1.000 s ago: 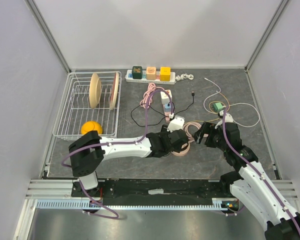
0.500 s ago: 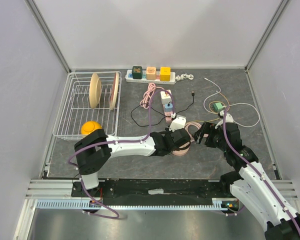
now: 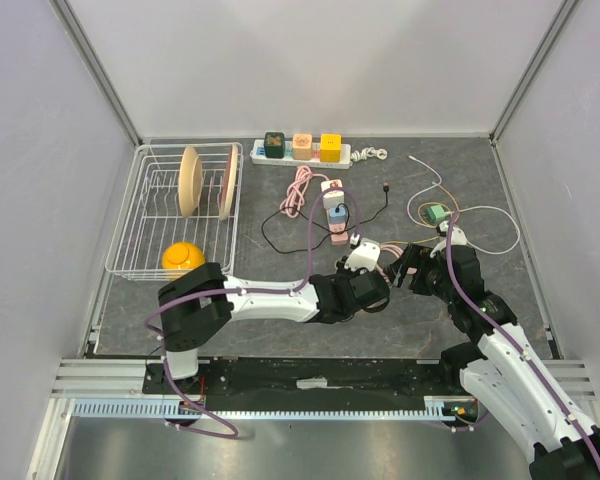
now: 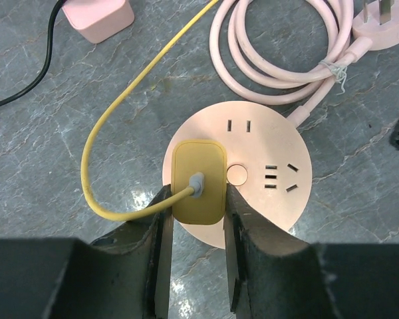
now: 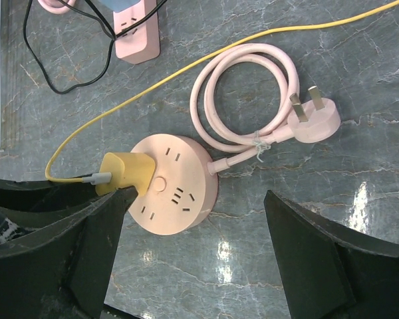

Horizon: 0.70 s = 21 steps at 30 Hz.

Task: Insert the plug
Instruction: Adjust the socket at the center of the board.

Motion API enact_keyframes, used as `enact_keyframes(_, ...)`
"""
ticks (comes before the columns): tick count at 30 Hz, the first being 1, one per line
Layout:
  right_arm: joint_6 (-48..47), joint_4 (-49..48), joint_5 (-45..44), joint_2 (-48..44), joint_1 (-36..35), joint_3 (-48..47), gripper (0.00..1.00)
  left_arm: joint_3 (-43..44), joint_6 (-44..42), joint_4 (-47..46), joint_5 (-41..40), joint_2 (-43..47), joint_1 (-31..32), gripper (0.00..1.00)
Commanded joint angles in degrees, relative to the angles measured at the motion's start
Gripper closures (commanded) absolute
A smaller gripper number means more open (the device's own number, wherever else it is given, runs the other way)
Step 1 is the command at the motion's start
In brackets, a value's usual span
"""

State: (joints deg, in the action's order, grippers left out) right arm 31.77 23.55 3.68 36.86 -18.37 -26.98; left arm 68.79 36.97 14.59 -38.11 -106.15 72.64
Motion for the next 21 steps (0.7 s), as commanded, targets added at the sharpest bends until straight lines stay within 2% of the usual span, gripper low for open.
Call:
enact_keyframes(1,0.84,-2.19,0.27,0.14,-0.17,0.35,0.07,-2.08,1.00,2.11,3.12,-6.70,0.92,0.98)
enact_keyframes(11,1.36,-2.19,0.01,0.05,-0.17,0.18,0.07,-2.00,0.92,5.80,8.66,-8.99,-0.83,0.98)
enact_keyframes(21,2.95,-2.11,-1.13,-0.74,-0.17,0.79,0.08,0.90,-1.37,12.73,13.23,-15.75,-0.83,0.98)
